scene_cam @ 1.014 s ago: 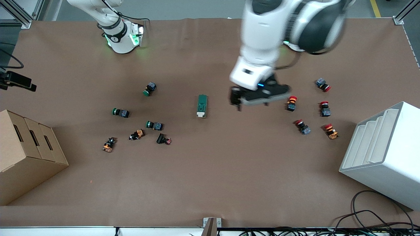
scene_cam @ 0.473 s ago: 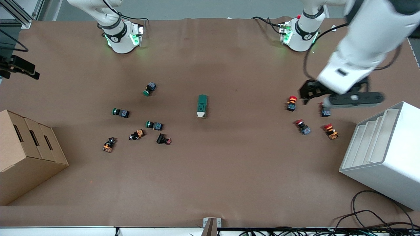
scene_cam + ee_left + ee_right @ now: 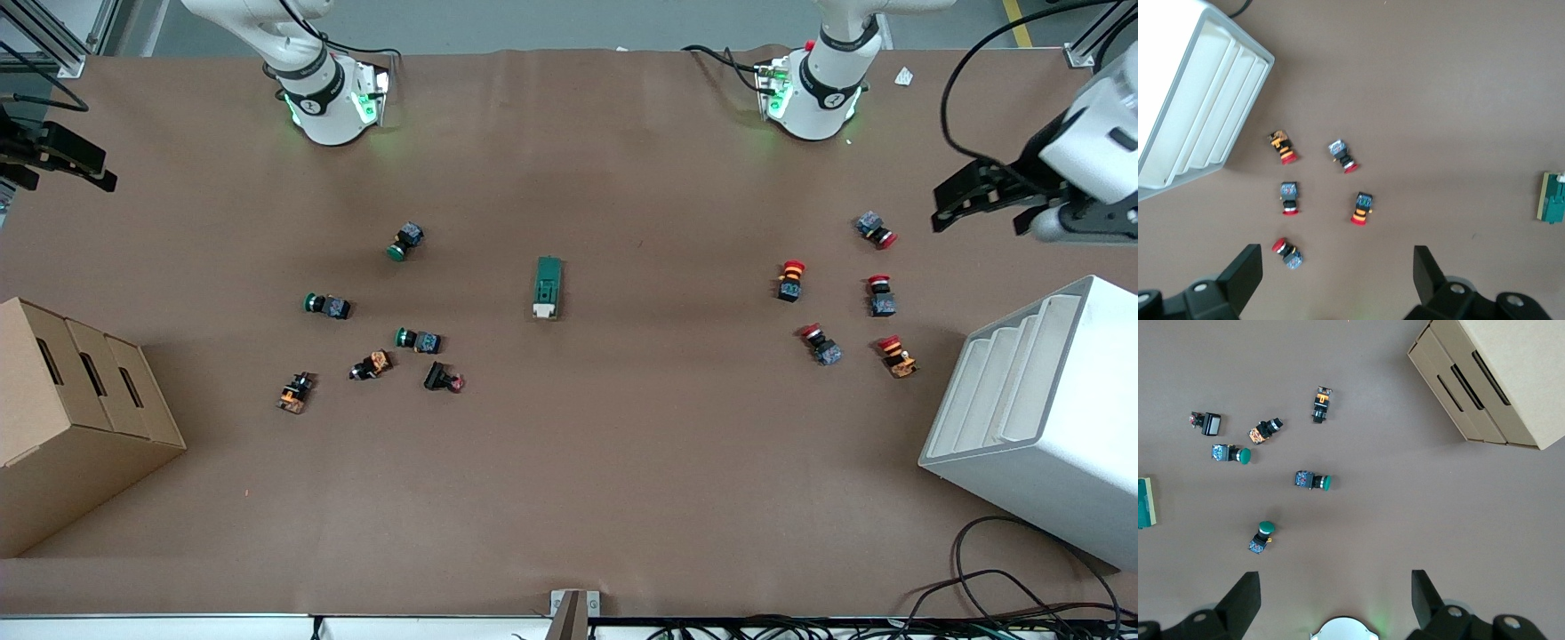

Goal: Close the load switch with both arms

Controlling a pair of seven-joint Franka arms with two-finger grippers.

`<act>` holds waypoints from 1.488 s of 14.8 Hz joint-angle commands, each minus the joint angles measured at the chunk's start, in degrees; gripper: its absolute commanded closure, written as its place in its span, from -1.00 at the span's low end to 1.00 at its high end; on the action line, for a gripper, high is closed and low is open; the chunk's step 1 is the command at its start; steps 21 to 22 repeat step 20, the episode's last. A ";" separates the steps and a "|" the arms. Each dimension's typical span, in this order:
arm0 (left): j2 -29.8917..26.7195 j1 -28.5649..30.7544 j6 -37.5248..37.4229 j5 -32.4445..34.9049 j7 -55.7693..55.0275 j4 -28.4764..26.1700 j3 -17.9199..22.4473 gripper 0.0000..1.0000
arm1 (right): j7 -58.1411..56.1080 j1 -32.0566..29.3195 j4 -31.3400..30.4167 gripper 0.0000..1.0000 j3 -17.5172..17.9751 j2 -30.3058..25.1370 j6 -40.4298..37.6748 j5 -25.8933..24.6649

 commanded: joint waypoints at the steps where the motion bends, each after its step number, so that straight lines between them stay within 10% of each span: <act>1: -6.69 0.05 0.30 -0.97 0.35 -7.22 -0.18 -1.00 | 0.69 -0.54 -0.86 -1.00 0.97 -1.58 0.97 -0.39; 22: -8.37 0.84 0.04 3.78 -0.89 -7.15 -3.08 -1.00 | 2.63 -0.54 7.67 -1.00 0.88 3.78 -2.90 1.89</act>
